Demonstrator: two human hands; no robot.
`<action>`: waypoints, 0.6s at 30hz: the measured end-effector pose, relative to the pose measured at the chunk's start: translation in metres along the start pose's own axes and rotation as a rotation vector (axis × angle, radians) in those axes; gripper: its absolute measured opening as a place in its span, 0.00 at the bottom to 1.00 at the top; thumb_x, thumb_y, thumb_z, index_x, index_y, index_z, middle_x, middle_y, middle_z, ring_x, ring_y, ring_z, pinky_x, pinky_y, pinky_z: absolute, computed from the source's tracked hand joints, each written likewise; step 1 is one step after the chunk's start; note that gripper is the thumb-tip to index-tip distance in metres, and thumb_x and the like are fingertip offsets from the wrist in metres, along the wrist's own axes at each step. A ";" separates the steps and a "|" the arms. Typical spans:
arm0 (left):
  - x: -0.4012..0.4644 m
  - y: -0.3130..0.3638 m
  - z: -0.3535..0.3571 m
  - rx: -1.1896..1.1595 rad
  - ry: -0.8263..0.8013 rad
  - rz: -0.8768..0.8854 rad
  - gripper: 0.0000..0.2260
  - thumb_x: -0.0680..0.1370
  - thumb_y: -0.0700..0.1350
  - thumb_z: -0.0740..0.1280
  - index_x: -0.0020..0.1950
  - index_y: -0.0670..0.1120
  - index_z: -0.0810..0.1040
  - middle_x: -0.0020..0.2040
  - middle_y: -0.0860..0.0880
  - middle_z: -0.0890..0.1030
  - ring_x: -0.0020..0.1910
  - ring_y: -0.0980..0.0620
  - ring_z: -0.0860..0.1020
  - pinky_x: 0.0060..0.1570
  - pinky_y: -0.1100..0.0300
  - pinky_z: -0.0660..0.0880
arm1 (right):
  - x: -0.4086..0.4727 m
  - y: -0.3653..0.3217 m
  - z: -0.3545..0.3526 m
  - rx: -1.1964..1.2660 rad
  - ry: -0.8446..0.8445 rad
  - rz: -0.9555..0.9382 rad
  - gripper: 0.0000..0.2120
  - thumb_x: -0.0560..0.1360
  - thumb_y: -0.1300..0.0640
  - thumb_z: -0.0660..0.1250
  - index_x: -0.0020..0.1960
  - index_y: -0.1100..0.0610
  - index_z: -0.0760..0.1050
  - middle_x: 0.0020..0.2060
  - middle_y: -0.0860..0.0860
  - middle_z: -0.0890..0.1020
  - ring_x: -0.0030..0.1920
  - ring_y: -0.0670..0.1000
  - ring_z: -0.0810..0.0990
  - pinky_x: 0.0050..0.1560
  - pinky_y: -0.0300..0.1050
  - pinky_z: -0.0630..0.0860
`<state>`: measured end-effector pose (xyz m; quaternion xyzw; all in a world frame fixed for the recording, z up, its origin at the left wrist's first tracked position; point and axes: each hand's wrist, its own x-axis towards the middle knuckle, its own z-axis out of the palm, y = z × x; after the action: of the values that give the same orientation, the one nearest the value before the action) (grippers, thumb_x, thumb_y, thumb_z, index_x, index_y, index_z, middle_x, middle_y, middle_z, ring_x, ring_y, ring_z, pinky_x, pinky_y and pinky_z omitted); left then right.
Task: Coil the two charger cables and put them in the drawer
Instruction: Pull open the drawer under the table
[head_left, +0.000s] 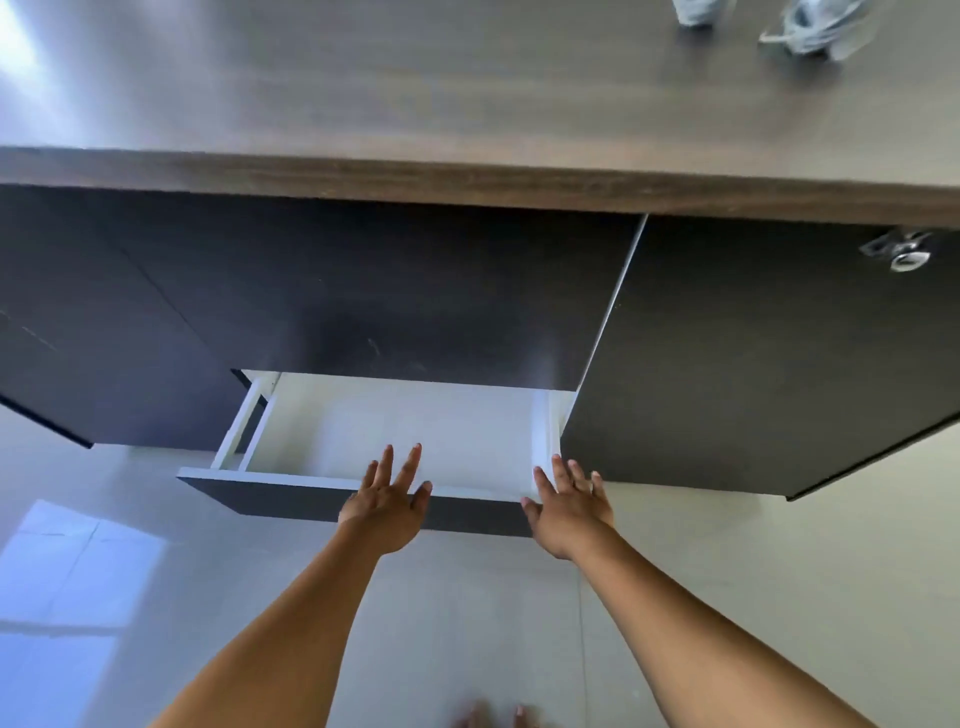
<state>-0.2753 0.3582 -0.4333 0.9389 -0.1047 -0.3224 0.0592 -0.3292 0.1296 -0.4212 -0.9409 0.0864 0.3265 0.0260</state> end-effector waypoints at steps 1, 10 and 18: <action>-0.004 0.002 -0.011 -0.012 0.021 -0.020 0.27 0.80 0.61 0.42 0.76 0.58 0.35 0.77 0.51 0.34 0.77 0.46 0.39 0.75 0.45 0.49 | -0.007 0.003 -0.013 -0.004 0.027 0.007 0.28 0.82 0.43 0.39 0.79 0.51 0.41 0.78 0.51 0.38 0.77 0.53 0.37 0.76 0.54 0.37; -0.085 0.055 -0.138 -0.028 0.203 0.037 0.25 0.82 0.58 0.45 0.78 0.57 0.42 0.79 0.47 0.48 0.78 0.47 0.47 0.74 0.46 0.56 | -0.097 0.010 -0.138 0.070 0.237 -0.002 0.27 0.82 0.43 0.40 0.79 0.49 0.42 0.78 0.52 0.38 0.77 0.54 0.37 0.76 0.55 0.38; -0.142 0.124 -0.238 -0.046 0.641 0.304 0.20 0.82 0.56 0.50 0.66 0.46 0.71 0.61 0.47 0.75 0.59 0.46 0.75 0.53 0.51 0.75 | -0.154 0.045 -0.203 0.128 0.561 -0.036 0.26 0.82 0.45 0.48 0.78 0.51 0.52 0.78 0.54 0.49 0.78 0.56 0.48 0.76 0.55 0.48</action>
<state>-0.2575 0.2815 -0.1396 0.9645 -0.2118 -0.0010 0.1576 -0.3319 0.0860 -0.1660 -0.9923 0.0940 0.0470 0.0661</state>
